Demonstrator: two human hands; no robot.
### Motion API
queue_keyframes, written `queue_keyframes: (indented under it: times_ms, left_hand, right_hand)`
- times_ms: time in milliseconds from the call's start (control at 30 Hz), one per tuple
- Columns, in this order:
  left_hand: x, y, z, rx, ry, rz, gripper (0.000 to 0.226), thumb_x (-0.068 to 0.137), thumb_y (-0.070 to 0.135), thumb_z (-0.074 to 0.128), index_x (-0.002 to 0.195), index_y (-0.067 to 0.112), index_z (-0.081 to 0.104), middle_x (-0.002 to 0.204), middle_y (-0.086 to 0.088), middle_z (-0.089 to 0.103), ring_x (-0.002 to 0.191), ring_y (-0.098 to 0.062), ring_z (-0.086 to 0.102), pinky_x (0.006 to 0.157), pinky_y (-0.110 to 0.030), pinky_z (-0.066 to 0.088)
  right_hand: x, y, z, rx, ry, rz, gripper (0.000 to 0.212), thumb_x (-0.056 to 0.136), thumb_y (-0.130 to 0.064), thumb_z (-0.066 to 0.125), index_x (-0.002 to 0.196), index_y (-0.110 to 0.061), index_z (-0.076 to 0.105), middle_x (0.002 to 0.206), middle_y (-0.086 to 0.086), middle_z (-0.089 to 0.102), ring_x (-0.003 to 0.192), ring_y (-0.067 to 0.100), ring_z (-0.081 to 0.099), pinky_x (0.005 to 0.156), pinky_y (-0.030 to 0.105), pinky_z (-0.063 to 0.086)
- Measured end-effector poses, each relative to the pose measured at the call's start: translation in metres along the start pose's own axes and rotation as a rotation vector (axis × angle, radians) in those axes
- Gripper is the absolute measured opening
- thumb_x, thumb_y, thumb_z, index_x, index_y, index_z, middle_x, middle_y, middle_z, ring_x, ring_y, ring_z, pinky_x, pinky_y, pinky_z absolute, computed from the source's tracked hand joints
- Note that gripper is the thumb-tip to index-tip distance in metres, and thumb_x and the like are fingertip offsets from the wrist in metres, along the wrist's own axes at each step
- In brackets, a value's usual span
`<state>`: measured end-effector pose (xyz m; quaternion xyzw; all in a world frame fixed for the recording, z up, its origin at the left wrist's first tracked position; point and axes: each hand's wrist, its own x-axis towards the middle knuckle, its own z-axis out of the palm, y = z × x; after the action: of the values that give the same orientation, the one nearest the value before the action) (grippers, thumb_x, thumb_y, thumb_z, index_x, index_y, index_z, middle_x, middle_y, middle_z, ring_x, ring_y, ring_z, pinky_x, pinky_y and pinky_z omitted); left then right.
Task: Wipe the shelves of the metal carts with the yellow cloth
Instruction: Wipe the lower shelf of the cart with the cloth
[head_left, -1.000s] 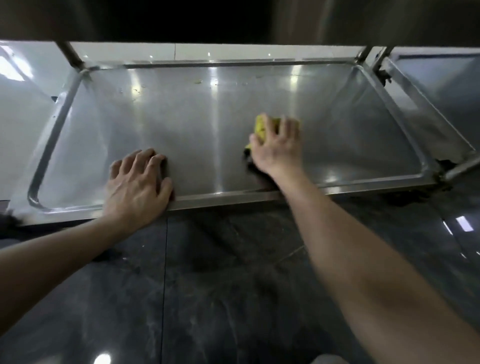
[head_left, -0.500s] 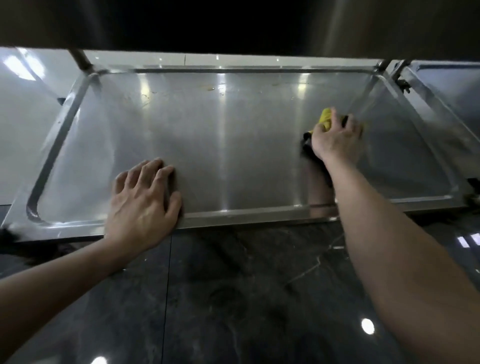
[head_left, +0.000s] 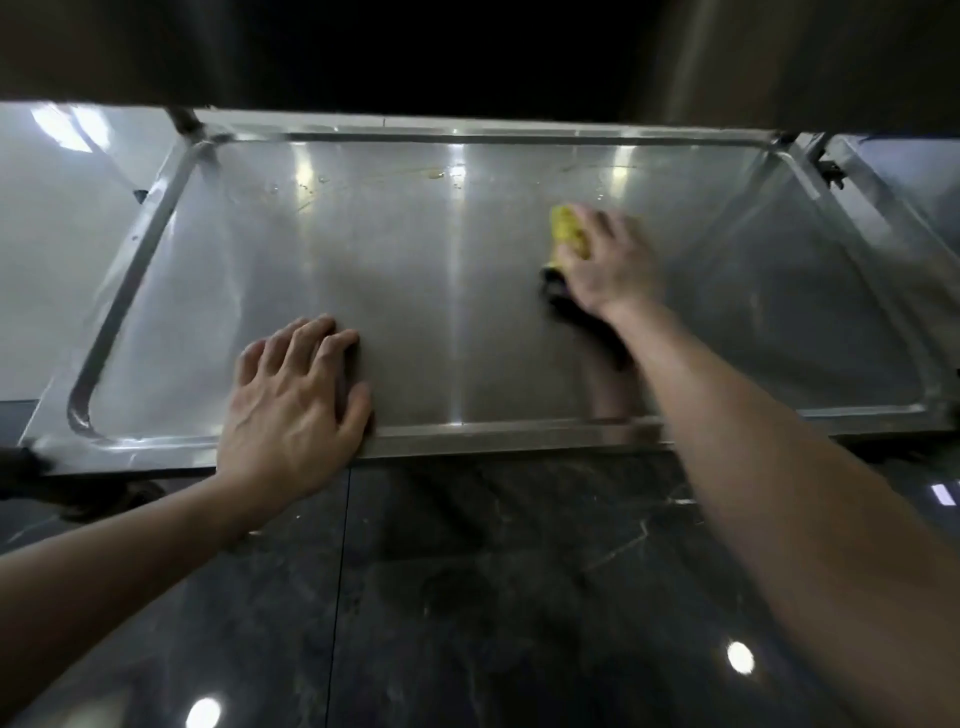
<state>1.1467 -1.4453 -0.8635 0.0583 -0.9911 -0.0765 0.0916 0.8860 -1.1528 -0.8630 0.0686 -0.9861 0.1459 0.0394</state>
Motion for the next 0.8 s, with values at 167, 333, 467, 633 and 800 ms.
queue_keyframes:
  times_ms: [167, 333, 467, 633, 800]
  left_hand:
    - [0.000, 0.002, 0.002, -0.006, 0.003, -0.021, 0.062, 0.099, 0.053, 0.043, 0.151, 0.019, 0.050, 0.161, -0.007, 0.046, 0.153, -0.032, 0.035, 0.127, -0.053, 0.025]
    - [0.001, 0.001, 0.003, -0.009, 0.021, -0.020, 0.063, 0.098, 0.053, 0.046, 0.150, 0.018, 0.051, 0.160, -0.008, 0.047, 0.151, -0.032, 0.037, 0.126, -0.052, 0.027]
    - [0.001, 0.002, 0.002, -0.010, 0.040, -0.008, 0.062, 0.099, 0.054, 0.045, 0.150, 0.019, 0.052, 0.158, -0.007, 0.048, 0.151, -0.031, 0.038, 0.126, -0.053, 0.028]
    - [0.002, 0.004, 0.002, -0.036, 0.017, -0.016, 0.060, 0.099, 0.054, 0.044, 0.148, 0.021, 0.052, 0.158, -0.004, 0.047, 0.152, -0.029, 0.035, 0.127, -0.052, 0.026]
    - [0.011, -0.002, -0.007, -0.112, -0.085, 0.000, 0.067, 0.098, 0.060, 0.039, 0.154, 0.024, 0.051, 0.163, 0.000, 0.043, 0.155, -0.026, 0.030, 0.129, -0.047, 0.018]
  right_hand:
    - [-0.010, 0.031, -0.015, -0.060, 0.082, 0.415, 0.071, 0.099, -0.052, 0.035, 0.166, -0.027, 0.036, 0.165, 0.024, 0.033, 0.153, 0.044, 0.028, 0.131, 0.053, 0.011]
    - [-0.025, -0.169, 0.037, -0.035, -0.125, -0.184, 0.065, 0.104, -0.051, 0.036, 0.166, -0.034, 0.031, 0.173, 0.018, 0.025, 0.160, 0.037, 0.019, 0.133, 0.048, 0.006]
    - [-0.024, -0.187, 0.034, 0.017, -0.234, -0.365, 0.064, 0.104, -0.054, 0.038, 0.167, -0.044, 0.026, 0.176, 0.007, 0.021, 0.163, 0.027, 0.016, 0.133, 0.041, 0.006]
    - [-0.046, 0.001, -0.012, 0.044, -0.028, 0.042, 0.064, 0.099, -0.056, 0.045, 0.162, -0.042, 0.038, 0.169, 0.006, 0.034, 0.154, 0.035, 0.032, 0.129, 0.044, 0.024]
    - [-0.086, 0.016, -0.010, -0.051, 0.186, 0.637, 0.073, 0.095, -0.047, 0.030, 0.163, -0.022, 0.038, 0.165, 0.032, 0.030, 0.153, 0.051, 0.027, 0.130, 0.061, 0.008]
